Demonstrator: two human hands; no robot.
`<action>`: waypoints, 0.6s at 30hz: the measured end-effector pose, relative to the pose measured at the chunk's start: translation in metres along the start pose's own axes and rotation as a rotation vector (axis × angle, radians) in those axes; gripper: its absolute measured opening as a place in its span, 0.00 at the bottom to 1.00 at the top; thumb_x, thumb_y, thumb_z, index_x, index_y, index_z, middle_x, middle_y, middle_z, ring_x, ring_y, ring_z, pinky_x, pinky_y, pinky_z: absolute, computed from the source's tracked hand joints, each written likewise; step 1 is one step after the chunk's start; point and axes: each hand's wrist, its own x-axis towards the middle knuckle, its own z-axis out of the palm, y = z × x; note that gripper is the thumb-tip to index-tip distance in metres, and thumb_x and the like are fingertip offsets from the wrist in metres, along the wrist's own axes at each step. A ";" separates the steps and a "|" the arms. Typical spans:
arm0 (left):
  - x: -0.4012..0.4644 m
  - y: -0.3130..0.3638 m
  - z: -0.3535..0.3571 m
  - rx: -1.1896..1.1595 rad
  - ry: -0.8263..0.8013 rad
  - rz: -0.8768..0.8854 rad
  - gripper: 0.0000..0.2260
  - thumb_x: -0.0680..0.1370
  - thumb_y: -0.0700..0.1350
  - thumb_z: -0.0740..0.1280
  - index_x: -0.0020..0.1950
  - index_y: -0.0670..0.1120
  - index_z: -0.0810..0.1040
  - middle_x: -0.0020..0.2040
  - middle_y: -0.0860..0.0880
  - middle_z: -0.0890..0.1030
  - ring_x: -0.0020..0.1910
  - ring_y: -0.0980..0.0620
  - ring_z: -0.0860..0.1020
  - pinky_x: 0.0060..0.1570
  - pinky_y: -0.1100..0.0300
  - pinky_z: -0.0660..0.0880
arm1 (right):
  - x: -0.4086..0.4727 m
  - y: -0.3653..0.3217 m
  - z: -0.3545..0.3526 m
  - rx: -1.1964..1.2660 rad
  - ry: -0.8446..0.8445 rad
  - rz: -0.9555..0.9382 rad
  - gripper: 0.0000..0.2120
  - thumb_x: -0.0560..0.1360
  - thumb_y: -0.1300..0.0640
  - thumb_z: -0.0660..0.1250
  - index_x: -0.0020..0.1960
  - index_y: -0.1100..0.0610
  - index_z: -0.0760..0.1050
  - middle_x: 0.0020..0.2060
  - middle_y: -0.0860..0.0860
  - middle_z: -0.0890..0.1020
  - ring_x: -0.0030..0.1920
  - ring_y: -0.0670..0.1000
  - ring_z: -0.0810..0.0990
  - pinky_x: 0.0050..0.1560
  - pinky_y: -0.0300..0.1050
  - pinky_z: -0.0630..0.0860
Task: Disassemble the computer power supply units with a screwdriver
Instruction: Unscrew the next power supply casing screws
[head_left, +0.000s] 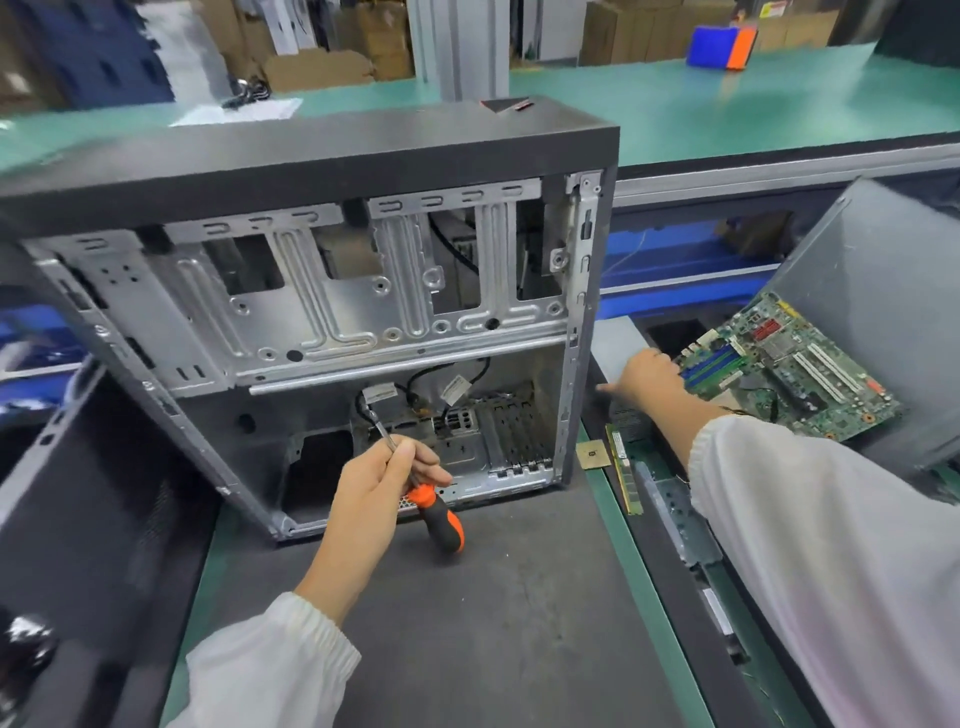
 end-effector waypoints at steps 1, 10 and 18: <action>0.000 0.000 -0.002 0.010 0.007 -0.007 0.14 0.84 0.40 0.56 0.46 0.41 0.78 0.40 0.44 0.85 0.41 0.52 0.83 0.45 0.61 0.77 | 0.002 -0.001 0.002 0.024 -0.012 0.031 0.50 0.69 0.31 0.67 0.71 0.69 0.59 0.64 0.62 0.71 0.64 0.60 0.73 0.60 0.48 0.72; -0.003 0.001 -0.006 0.039 0.016 -0.019 0.14 0.84 0.41 0.56 0.45 0.41 0.78 0.40 0.44 0.85 0.42 0.52 0.83 0.45 0.60 0.77 | -0.002 -0.003 -0.003 0.195 0.077 0.099 0.47 0.70 0.36 0.69 0.71 0.71 0.56 0.62 0.63 0.66 0.62 0.60 0.67 0.59 0.50 0.70; -0.014 0.023 0.007 -0.057 -0.067 0.021 0.14 0.84 0.40 0.56 0.45 0.39 0.78 0.39 0.43 0.85 0.41 0.50 0.84 0.40 0.65 0.78 | -0.041 0.020 -0.047 0.229 0.269 0.061 0.34 0.70 0.38 0.69 0.57 0.69 0.74 0.55 0.62 0.75 0.60 0.62 0.68 0.57 0.53 0.68</action>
